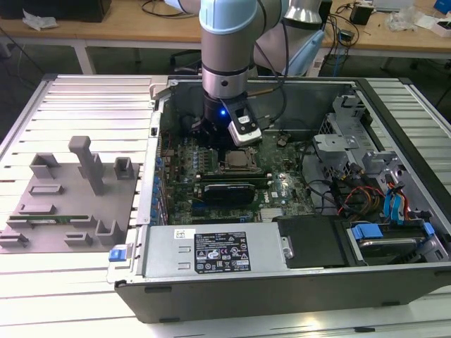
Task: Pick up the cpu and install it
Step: 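Close the cpu cover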
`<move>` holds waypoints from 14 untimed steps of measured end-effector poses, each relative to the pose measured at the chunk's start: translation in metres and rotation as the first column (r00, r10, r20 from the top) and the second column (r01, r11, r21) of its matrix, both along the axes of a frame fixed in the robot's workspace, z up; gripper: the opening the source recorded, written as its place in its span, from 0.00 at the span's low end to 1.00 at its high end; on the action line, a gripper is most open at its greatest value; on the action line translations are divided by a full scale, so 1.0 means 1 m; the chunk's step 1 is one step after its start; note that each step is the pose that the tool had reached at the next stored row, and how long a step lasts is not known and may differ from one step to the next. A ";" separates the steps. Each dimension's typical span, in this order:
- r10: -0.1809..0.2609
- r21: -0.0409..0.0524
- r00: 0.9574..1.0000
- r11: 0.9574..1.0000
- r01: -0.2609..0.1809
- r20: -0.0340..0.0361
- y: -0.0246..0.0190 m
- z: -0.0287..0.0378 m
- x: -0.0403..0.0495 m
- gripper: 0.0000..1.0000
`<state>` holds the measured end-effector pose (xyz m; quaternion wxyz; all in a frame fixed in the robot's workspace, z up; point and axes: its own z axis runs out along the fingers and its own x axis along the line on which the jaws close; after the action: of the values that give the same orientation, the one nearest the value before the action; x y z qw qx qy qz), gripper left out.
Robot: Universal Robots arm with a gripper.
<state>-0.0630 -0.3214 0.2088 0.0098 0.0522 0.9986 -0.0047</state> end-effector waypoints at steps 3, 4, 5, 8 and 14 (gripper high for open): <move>0.000 0.000 1.000 1.000 0.000 0.000 0.0000 0.0030 0.0000 0.11; 0.000 0.000 1.000 1.000 0.000 0.000 0.0000 0.0067 0.0000 0.11; 0.000 0.000 1.000 1.000 0.000 0.000 -0.0001 0.0112 -0.0001 0.11; 0.000 0.000 1.000 1.000 0.000 0.000 0.0001 0.0200 0.0000 0.11; 0.000 0.000 1.000 1.000 0.000 -0.004 0.0001 0.0201 0.0194 0.11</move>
<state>-0.0436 -0.3213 0.2290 0.0077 0.0522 0.9986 -0.0050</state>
